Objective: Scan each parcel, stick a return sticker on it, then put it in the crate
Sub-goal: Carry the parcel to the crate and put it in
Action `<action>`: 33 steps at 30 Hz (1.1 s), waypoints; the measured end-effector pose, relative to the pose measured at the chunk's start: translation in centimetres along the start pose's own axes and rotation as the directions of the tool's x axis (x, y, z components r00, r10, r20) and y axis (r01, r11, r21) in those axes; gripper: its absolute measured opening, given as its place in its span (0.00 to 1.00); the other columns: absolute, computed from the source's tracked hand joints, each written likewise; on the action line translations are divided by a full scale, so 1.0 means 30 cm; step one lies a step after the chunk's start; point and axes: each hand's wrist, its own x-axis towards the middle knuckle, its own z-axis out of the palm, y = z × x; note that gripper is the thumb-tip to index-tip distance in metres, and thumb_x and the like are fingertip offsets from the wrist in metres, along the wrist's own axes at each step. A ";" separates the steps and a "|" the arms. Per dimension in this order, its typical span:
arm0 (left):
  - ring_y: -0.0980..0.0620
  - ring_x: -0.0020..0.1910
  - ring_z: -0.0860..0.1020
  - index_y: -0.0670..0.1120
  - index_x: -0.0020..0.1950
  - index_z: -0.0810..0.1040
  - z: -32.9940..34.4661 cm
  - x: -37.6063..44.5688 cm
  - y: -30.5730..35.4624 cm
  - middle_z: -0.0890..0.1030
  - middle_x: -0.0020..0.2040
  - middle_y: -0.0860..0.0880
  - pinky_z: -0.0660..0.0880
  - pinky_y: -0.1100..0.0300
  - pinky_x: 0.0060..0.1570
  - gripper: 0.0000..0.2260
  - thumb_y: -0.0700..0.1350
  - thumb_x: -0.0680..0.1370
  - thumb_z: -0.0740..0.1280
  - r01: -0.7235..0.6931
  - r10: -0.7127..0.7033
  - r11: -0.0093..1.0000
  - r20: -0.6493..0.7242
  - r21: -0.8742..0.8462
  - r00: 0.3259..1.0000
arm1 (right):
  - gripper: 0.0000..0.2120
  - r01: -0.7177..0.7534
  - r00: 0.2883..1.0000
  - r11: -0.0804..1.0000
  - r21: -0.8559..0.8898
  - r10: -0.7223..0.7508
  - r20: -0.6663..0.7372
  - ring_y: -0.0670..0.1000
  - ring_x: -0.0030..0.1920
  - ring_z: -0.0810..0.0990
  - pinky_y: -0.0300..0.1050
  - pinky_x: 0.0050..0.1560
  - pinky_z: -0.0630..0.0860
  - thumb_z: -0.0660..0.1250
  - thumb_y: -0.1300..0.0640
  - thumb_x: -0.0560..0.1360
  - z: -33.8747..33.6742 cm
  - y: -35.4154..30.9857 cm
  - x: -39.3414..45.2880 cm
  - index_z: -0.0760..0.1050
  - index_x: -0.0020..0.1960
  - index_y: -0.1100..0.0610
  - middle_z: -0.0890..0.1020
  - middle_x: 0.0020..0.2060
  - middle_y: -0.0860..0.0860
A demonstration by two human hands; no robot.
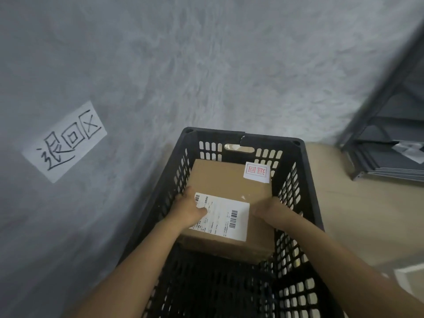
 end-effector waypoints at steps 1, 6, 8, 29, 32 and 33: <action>0.43 0.66 0.68 0.49 0.76 0.52 -0.002 0.000 0.016 0.62 0.70 0.42 0.71 0.51 0.64 0.34 0.47 0.76 0.67 -0.017 0.019 0.998 -0.022 0.059 1.000 | 0.30 0.047 0.999 0.999 -0.003 -0.047 -0.028 0.61 0.66 0.71 0.53 0.66 0.69 0.65 0.53 0.77 -0.003 -0.005 -0.009 0.59 0.73 0.64 0.70 0.67 0.62; 0.43 0.73 0.59 0.48 0.77 0.54 -0.032 -0.017 0.174 0.57 0.75 0.45 0.63 0.49 0.69 0.32 0.52 0.77 0.65 -0.207 0.243 0.946 -0.122 0.250 0.962 | 0.33 0.306 0.937 0.951 0.050 -0.292 -0.195 0.55 0.67 0.71 0.45 0.59 0.73 0.68 0.53 0.75 -0.081 -0.039 -0.072 0.57 0.75 0.54 0.67 0.70 0.53; 0.45 0.72 0.61 0.49 0.75 0.58 -0.045 -0.040 0.265 0.62 0.73 0.46 0.65 0.49 0.69 0.29 0.53 0.77 0.65 -0.312 0.390 0.880 -0.170 0.358 0.905 | 0.30 0.432 0.864 0.902 0.022 -0.406 -0.297 0.52 0.67 0.71 0.39 0.56 0.72 0.68 0.54 0.75 -0.136 -0.043 -0.123 0.60 0.74 0.51 0.69 0.69 0.51; 0.45 0.62 0.70 0.46 0.68 0.68 0.715 -0.986 1.423 0.72 0.63 0.47 0.67 0.52 0.59 0.19 0.48 0.78 0.60 -0.753 0.964 0.159 0.065 0.638 0.259 | 0.23 -0.108 0.596 0.881 -0.461 -0.314 -0.739 0.55 0.63 0.70 0.49 0.60 0.72 0.62 0.50 0.76 -0.859 1.231 -1.030 0.64 0.70 0.52 0.71 0.64 0.51; 0.45 0.64 0.69 0.46 0.69 0.68 0.883 -1.133 1.563 0.72 0.64 0.47 0.67 0.51 0.61 0.19 0.48 0.78 0.60 -0.793 0.976 0.081 0.114 0.604 0.187 | 0.24 -0.197 0.584 0.899 -0.390 -0.212 -0.783 0.55 0.62 0.69 0.49 0.59 0.72 0.62 0.50 0.76 -0.907 1.454 -1.180 0.63 0.70 0.51 0.70 0.65 0.51; 0.45 0.64 0.69 0.46 0.68 0.68 0.934 -1.177 1.608 0.72 0.64 0.47 0.67 0.51 0.61 0.19 0.48 0.78 0.60 -0.802 0.978 0.054 0.130 0.595 0.162 | 0.24 -0.220 0.577 0.906 -0.361 -0.178 -0.797 0.55 0.63 0.69 0.49 0.59 0.71 0.62 0.50 0.76 -0.922 1.521 -1.225 0.63 0.71 0.51 0.70 0.65 0.51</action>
